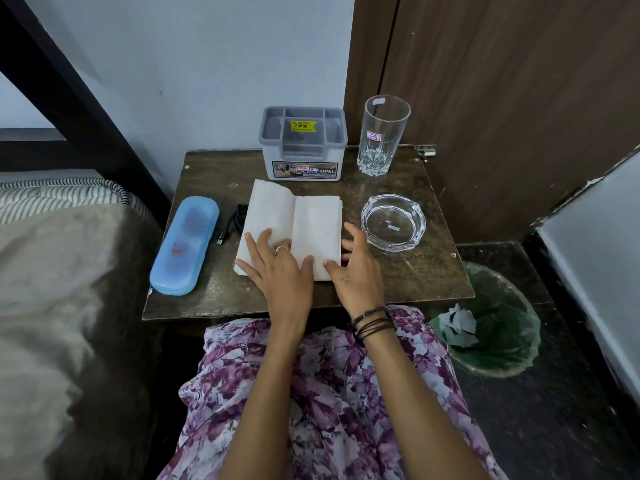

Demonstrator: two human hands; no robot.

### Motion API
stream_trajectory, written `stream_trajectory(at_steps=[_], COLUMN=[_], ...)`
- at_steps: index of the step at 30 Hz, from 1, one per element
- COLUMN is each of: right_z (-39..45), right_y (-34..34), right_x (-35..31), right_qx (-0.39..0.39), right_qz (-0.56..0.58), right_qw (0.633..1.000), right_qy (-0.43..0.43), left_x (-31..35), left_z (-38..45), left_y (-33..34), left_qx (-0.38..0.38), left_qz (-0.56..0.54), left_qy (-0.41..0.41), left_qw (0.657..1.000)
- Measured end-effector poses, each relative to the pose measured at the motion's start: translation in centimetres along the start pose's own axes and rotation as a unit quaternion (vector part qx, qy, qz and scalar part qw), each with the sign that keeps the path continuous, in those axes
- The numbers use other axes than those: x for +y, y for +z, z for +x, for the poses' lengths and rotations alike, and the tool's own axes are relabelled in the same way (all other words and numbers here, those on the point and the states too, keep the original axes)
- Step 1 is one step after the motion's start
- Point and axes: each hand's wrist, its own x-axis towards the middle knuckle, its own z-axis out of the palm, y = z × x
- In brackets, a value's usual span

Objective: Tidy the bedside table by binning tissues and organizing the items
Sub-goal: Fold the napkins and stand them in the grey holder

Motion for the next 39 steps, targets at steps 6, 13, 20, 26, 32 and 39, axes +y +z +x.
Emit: stream_trajectory(at_steps=[6,13,20,26,32,39], right_z=[-0.1,-0.4,-0.7,1.8,8.4,16.7], right_y=[0.1,-0.4,-0.2,-2.0,-4.6,-3.8], right_x=[-0.2,-0.5,-0.2,-2.2,-8.0,-10.7], right_qx=[0.026,0.053,0.098,0.042,-0.005,0.05], right_qz=[0.087,0.178,0.137,0.175,0.166,-0.004], right_qw=[0.996,0.983,0.984,0.983,0.98,0.988], right_qy=[0.011,-0.008,-0.05,-0.045,-0.111,-0.143], left_x=[0.5,1.7,1.5,2.4,5.2,7.4], left_z=[0.0,-0.7,-0.7,2.3,9.8,17.7], left_y=[-0.8,-1.9,-2.4,-3.7,-6.2,-5.3], left_qx=[0.031,-0.039,-0.056,-0.065,-0.01,-0.001], left_qz=[-0.162,-0.435,-0.352,-0.256,-0.189,-0.101], left_qy=[0.009,-0.056,0.003,0.079,0.13,0.122], left_qw=[0.986,0.898,0.934,0.961,0.973,0.987])
